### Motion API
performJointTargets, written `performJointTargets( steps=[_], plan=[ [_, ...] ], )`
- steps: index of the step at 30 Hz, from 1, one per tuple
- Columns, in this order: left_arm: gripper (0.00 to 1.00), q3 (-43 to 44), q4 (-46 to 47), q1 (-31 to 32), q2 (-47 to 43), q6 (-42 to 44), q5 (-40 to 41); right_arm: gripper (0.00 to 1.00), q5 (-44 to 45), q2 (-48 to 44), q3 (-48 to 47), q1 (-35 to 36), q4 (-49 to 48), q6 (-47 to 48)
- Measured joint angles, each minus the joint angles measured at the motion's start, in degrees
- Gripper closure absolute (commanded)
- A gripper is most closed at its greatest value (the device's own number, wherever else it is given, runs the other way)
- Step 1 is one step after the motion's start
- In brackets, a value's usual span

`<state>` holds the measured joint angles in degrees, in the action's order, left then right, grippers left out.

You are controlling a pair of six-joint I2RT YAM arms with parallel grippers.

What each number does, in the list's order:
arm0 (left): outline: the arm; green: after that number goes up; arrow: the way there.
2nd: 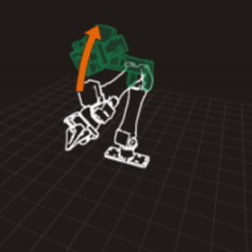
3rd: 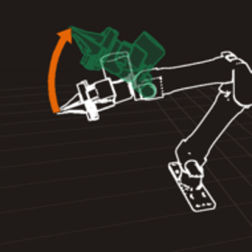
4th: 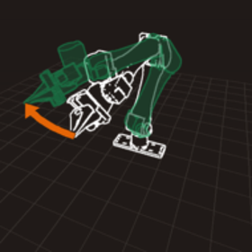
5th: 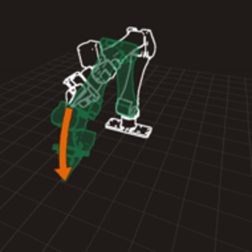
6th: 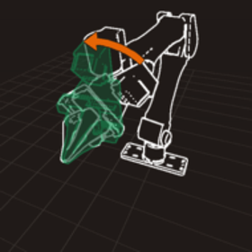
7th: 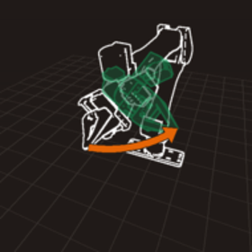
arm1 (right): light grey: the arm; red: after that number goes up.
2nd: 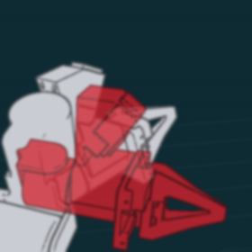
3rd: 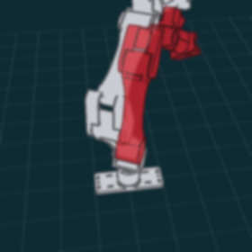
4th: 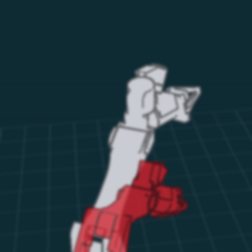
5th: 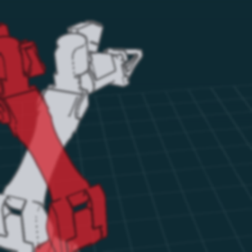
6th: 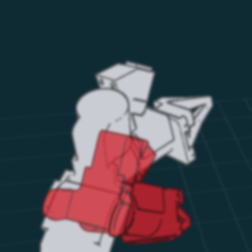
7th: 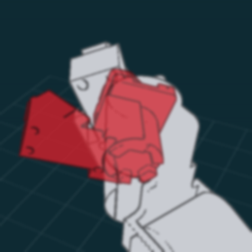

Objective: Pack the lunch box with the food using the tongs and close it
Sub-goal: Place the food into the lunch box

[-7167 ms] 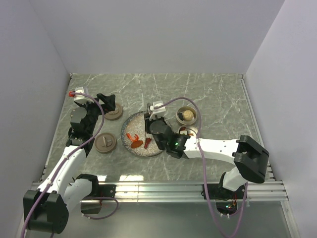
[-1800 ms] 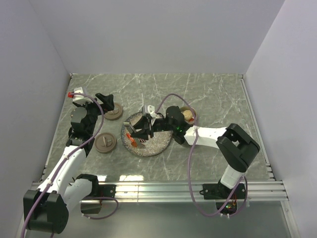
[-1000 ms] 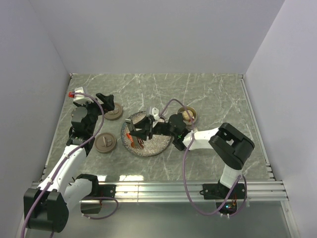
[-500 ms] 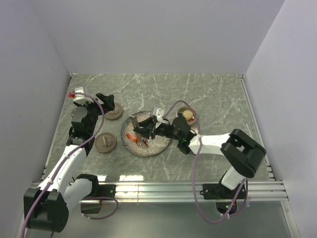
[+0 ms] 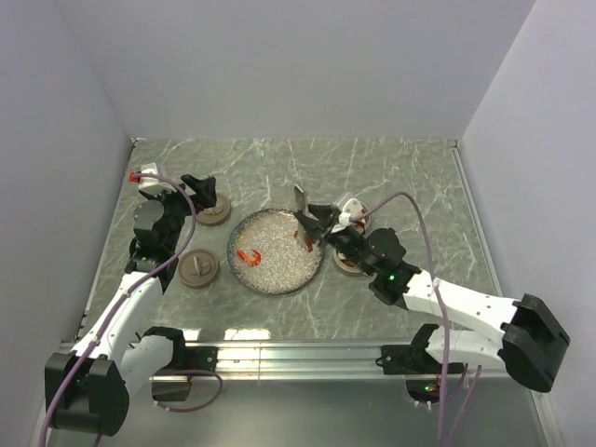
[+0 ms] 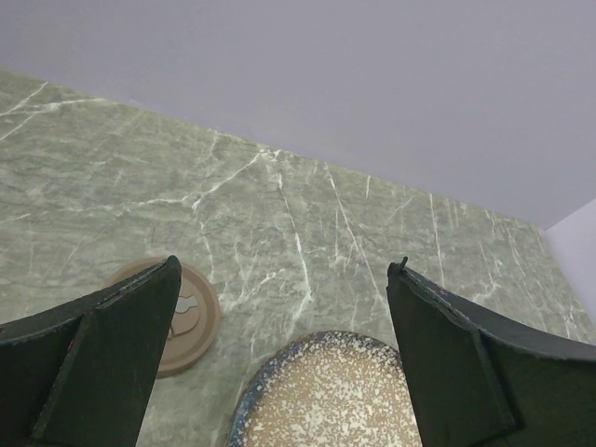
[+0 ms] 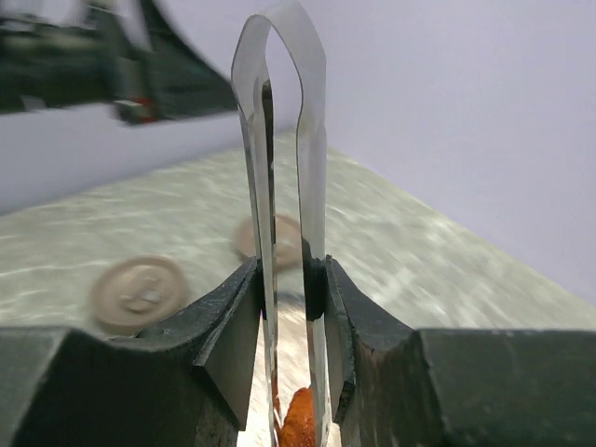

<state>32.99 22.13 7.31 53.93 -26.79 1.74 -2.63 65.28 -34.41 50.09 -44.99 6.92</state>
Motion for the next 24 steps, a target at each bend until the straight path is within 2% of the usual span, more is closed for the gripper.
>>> performJointTargets(
  steps=[7, 10, 16, 24],
  plan=[
    [0.01, 0.0, 1.0, 0.0, 1.1, -0.1, -1.1, 0.92, 16.3, -8.3, 3.0, -0.4, 10.7, 0.0],
    [0.01, 0.0, 1.0, 0.0, 1.4, -0.1, -1.5, 0.92, 19.8, -10.4, 3.1, -3.6, 14.2, -0.9],
    [0.01, 0.0, 1.1, 0.0, 1.4, -0.1, -1.8, 0.92, 20.3, -8.7, 2.7, -13.2, 16.0, -3.0],
    [0.01, 0.0, 1.1, 0.0, 1.4, -0.1, -1.7, 0.92, 18.1, 1.2, -2.9, -19.1, 15.8, -3.3]
  ],
)
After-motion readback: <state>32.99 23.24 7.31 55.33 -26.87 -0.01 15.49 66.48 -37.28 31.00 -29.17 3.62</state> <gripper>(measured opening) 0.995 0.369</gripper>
